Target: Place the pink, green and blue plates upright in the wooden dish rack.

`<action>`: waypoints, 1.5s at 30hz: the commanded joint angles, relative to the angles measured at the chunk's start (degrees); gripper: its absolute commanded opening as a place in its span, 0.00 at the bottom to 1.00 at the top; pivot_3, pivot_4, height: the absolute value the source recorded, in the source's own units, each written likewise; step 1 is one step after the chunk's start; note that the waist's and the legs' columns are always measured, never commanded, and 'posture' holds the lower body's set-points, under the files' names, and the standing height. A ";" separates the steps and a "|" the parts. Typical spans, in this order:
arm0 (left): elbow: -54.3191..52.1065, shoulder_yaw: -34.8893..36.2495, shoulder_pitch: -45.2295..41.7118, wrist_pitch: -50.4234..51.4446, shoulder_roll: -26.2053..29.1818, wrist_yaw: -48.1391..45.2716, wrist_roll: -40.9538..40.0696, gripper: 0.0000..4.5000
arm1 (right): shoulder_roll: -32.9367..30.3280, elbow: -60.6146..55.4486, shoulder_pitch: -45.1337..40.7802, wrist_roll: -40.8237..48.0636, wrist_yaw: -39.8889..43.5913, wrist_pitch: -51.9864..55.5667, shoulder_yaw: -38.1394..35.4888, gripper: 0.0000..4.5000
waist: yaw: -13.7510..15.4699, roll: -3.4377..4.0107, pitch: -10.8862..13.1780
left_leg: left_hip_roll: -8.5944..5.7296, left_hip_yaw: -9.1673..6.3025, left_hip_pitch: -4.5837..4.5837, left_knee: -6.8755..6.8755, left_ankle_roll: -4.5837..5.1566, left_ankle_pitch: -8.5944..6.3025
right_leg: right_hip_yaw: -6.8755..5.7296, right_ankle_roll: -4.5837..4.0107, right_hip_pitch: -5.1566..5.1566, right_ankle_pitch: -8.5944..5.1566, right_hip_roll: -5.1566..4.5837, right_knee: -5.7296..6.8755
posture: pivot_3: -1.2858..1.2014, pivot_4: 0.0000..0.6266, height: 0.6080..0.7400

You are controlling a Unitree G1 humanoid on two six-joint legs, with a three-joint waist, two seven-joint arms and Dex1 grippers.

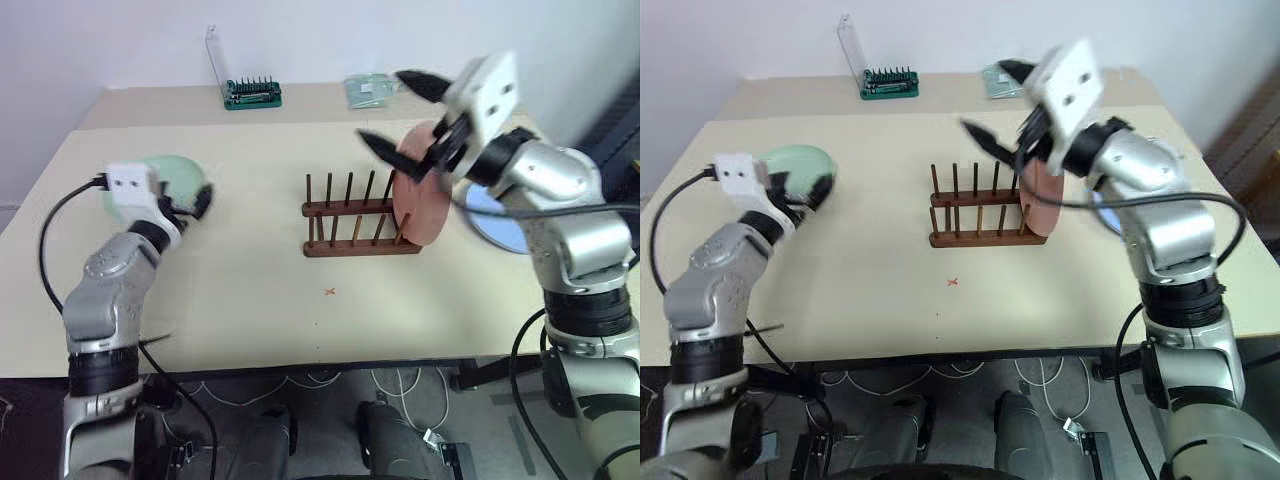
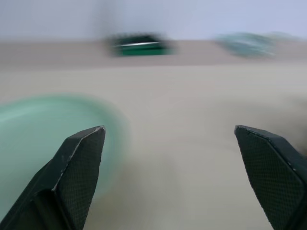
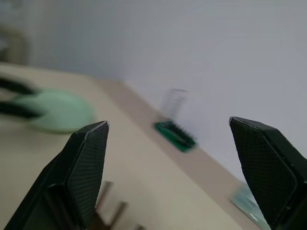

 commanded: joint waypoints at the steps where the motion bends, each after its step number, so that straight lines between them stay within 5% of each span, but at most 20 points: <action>1: 2.94 5.24 -2.76 3.23 0.21 8.29 1.50 0.99 | 2.11 -2.51 -0.11 -3.37 0.82 -2.99 2.27 0.91 | -0.02 0.00 0.00 | -0.02 0.00 0.00 0.00 0.00 0.00 | 0.01 0.00 0.00 0.00 -0.01 0.00 | 0.52 0.24 1.00; 15: 35.46 19.65 -18.17 2.21 1.15 16.32 -5.39 0.99 | 8.45 -5.25 4.58 -3.74 1.07 -1.07 2.95 0.91 | 0.04 -0.09 -0.05 | -0.05 -0.10 0.00 -0.01 -0.13 0.07 | -0.06 -0.01 -0.02 0.01 -0.01 0.07 | 0.52 0.24 1.00; 18: 39.29 19.93 -20.03 -0.99 2.06 15.91 -5.31 0.79 | 8.62 -5.73 5.29 -4.43 0.81 -0.68 2.92 0.91 | -0.13 -0.09 -0.05 | -0.05 -0.07 0.01 -0.02 -0.14 0.08 | -0.05 0.00 -0.02 0.01 -0.02 0.09 | 0.52 0.24 1.00; 25: 42.74 18.43 -21.44 -3.62 3.58 14.13 -5.28 0.01 | 9.09 -6.07 5.85 -5.49 0.79 -0.08 2.90 0.91 | -0.10 -0.09 -0.05 | -0.05 -0.08 0.00 -0.03 -0.15 0.08 | -0.06 0.00 -0.04 0.01 -0.02 0.08 | 0.52 0.24 1.00; 34: 9.14 5.50 -15.35 -4.88 -1.37 4.01 -6.05 0.01 | 7.92 0.39 4.11 -17.40 -0.28 -7.84 7.21 0.91 | 0.01 -0.16 -0.03 | -0.05 -0.08 -0.06 -0.02 -0.25 0.13 | -0.05 -0.01 -0.06 0.02 -0.03 0.07 | 0.52 0.24 1.00; 45: -14.01 -3.98 -19.94 8.83 -8.75 9.61 -11.18 0.01 | 5.69 14.96 -2.78 -38.99 -7.22 -27.72 12.90 0.91 | -0.09 -0.15 -0.02 | -0.04 -0.03 -0.03 -0.06 -0.31 0.17 | -0.02 0.00 -0.06 0.02 -0.02 0.04 | 0.52 0.24 1.00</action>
